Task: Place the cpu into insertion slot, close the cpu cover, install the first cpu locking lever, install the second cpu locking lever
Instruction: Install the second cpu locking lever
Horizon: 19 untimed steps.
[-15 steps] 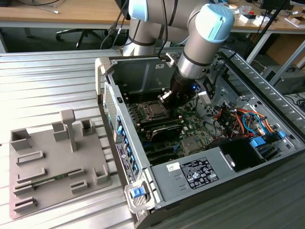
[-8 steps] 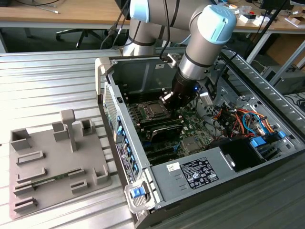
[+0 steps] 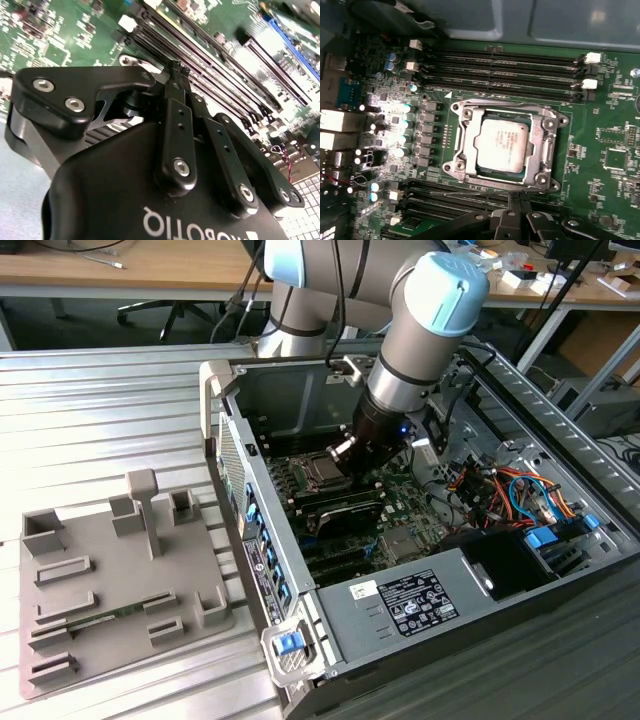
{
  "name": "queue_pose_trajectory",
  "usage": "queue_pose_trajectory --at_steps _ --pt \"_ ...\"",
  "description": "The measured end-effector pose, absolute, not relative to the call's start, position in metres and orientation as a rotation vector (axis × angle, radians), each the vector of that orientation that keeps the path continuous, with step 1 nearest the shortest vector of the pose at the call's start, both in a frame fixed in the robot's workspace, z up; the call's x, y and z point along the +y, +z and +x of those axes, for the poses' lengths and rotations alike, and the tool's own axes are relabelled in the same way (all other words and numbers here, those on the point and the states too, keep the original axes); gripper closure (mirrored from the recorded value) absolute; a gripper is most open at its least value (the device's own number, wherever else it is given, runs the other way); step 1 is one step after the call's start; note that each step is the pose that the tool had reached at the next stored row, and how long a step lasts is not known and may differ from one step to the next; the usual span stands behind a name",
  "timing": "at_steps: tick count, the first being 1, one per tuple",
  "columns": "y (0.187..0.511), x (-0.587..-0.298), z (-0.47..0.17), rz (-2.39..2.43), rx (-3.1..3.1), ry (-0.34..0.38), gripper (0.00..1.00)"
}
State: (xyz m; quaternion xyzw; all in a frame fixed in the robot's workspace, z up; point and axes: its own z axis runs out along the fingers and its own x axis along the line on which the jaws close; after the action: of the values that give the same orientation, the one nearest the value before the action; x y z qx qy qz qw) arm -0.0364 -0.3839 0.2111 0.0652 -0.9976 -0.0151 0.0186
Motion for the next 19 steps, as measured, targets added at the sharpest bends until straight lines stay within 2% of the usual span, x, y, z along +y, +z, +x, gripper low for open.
queue_pose_trajectory --at_steps 19 --pt "0.21 -0.384 -0.048 0.203 -3.097 -0.05 0.89"
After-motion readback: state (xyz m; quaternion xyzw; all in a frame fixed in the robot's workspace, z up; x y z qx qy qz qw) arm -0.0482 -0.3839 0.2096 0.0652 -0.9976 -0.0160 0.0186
